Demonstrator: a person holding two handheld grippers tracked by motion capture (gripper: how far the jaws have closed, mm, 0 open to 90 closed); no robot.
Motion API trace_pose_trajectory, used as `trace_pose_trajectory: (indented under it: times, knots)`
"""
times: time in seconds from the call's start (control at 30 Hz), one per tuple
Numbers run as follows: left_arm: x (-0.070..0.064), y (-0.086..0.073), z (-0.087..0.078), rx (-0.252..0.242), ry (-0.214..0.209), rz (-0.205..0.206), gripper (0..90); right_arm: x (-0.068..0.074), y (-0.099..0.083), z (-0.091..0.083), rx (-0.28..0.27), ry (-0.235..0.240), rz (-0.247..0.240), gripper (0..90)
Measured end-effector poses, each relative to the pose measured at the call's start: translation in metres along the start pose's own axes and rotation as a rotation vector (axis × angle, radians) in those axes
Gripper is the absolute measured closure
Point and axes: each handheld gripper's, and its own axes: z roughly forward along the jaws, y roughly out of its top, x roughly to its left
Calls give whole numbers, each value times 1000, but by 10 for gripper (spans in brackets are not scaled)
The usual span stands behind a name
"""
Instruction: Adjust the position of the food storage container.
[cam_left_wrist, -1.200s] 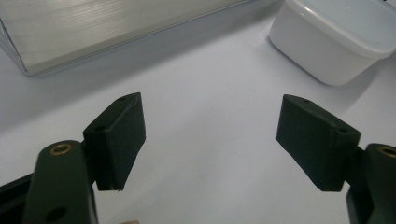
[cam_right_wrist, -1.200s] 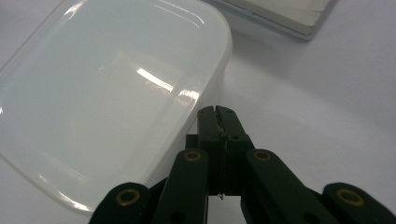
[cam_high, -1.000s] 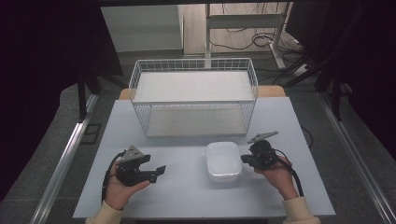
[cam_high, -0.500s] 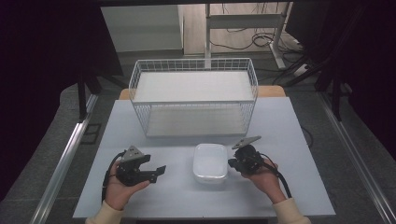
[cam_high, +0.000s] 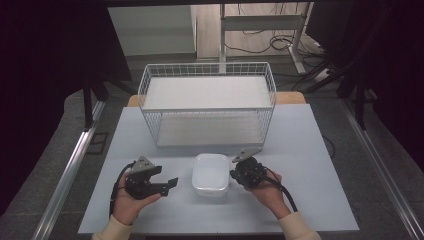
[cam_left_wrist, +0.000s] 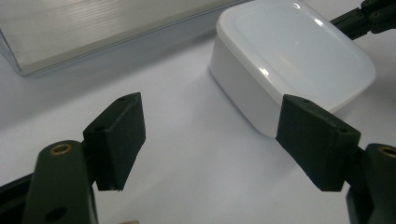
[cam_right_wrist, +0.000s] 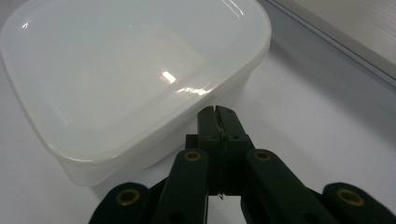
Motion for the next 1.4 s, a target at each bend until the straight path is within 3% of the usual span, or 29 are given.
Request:
trace_pose_trajectory:
  times: [0.23, 0.4, 0.6, 0.67, 0.77, 0.8, 0.87, 0.9, 0.93, 0.97, 1.1, 1.27, 1.4]
  knots:
    - [0, 0, -1, -2, 1, -1, 233, 3, 1, 3, -10, -8, -11, 890]
    - [2, 0, -2, -7, 5, -2, 233, -1, -1, -5, -35, -22, 2, 890]
    - [4, 1, -6, -19, 12, -15, 233, -10, -13, -31, -131, -38, 83, 889]
    - [5, 0, -7, -23, 15, -22, 233, -12, -22, -43, -174, -22, 126, 887]
    - [7, 0, -7, -21, -2, -35, 233, -15, -34, -53, -201, 0, 167, 883]
    - [8, 1, -8, -30, -36, -62, 233, -17, -38, -57, -210, 4, 183, 875]
    - [7, 1, -9, -32, -27, -57, 234, -21, -41, -60, -228, 28, 202, 834]
    - [7, 1, -9, -35, -25, -57, 233, -22, -43, -61, -237, 41, 212, 763]
    - [7, 1, -9, -35, -25, -57, 233, -22, -43, -61, -237, 41, 212, 763]
    - [8, 1, -10, -36, -23, -61, 233, -23, -44, -61, -266, 48, 236, 550]
    - [8, 1, -9, -38, -22, -65, 233, -23, -43, -61, -297, 49, 262, 405]
    - [7, 2, -10, -40, -31, -71, 231, -23, -42, -59, -305, 93, 292, 328]
    - [7, 3, -12, -45, -41, -82, 229, -23, -41, -59, -304, 98, 302, 294]
